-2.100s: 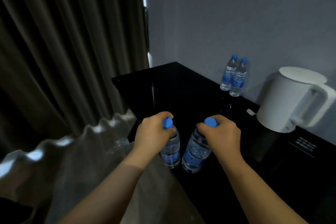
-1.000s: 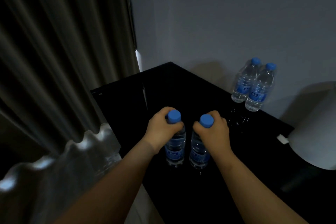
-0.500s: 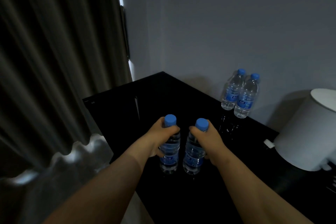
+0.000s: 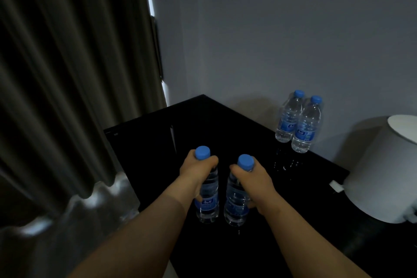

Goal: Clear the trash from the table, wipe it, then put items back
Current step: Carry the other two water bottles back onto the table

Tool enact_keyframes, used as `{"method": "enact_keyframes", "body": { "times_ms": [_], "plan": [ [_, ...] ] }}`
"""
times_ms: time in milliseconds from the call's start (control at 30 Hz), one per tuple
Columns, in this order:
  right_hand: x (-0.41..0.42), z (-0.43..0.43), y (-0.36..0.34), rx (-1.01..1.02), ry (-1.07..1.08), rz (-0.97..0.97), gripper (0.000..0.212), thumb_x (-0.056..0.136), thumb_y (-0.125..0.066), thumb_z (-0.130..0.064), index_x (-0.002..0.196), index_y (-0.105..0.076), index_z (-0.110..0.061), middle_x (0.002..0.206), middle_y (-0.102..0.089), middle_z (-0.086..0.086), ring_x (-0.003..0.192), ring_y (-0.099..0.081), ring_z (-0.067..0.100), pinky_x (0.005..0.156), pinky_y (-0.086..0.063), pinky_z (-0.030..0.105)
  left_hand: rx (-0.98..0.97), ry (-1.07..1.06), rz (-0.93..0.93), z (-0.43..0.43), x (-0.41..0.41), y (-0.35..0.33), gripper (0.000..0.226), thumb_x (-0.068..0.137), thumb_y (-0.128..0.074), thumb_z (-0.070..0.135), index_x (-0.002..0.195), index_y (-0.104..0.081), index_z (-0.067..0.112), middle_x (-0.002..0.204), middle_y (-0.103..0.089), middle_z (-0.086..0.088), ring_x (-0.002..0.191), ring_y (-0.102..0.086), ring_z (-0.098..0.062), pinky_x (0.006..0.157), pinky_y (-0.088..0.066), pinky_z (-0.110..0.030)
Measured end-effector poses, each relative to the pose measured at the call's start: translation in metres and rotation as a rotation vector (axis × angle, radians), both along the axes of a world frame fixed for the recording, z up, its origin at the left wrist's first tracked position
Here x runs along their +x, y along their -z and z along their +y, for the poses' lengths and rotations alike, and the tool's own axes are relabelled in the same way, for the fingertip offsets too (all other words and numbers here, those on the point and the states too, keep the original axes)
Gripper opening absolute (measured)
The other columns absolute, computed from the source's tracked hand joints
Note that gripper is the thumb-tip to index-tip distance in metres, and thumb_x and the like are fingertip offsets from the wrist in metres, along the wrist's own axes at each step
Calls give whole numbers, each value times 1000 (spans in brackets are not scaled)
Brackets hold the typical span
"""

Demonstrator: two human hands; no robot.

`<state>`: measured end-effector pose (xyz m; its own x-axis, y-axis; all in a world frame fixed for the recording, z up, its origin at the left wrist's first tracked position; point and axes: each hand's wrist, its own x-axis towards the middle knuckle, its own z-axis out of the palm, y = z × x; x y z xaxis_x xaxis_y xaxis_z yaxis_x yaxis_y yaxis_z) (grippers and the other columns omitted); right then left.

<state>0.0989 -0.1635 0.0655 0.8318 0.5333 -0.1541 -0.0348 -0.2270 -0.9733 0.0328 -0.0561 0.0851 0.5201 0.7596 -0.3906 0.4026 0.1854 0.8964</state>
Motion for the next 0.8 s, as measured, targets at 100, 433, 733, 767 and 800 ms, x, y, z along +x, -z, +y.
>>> {"method": "enact_keyframes", "body": {
  "times_ms": [100, 433, 733, 767, 800],
  "plan": [
    [2, 4, -2, -2, 11, -23, 9, 85, -61, -17, 90, -55, -21, 86, -60, 0, 81, -56, 16, 80, -46, 34, 68, -35, -23, 2, 4, 4, 44, 83, -69, 26, 122, -49, 25, 117, -57, -7, 112, -52, -35, 81, -49, -64],
    [9, 26, -7, -9, 31, -8, 10, 86, -61, -16, 94, -57, -18, 83, -59, -2, 79, -54, 15, 68, -43, 28, -63, -34, -132, 55, 4, 17, 29, 80, -68, 11, 106, -57, 8, 91, -64, -17, 79, -61, -30, 63, -53, -41],
    [31, 114, -15, -82, 162, -87, 11, 85, -65, -19, 87, -56, -23, 81, -60, -7, 80, -57, 15, 82, -50, 38, -101, 210, -71, 158, 34, 0, 44, 80, -69, 15, 121, -53, 20, 117, -56, -10, 102, -51, -32, 77, -49, -52],
    [34, 124, -16, -80, 187, -86, 11, 85, -66, -18, 85, -56, -23, 82, -61, -5, 82, -59, 17, 83, -51, 39, -102, 228, -65, 169, 38, -2, 45, 79, -70, 15, 121, -53, 19, 116, -57, -11, 103, -53, -33, 79, -50, -53],
    [37, 134, -17, -74, 218, -87, 11, 84, -67, -17, 84, -57, -22, 83, -62, -2, 84, -60, 19, 82, -51, 39, -92, 245, -68, 181, 44, -3, 46, 77, -71, 15, 120, -54, 17, 115, -58, -12, 103, -55, -33, 82, -51, -53]
  ]
}}
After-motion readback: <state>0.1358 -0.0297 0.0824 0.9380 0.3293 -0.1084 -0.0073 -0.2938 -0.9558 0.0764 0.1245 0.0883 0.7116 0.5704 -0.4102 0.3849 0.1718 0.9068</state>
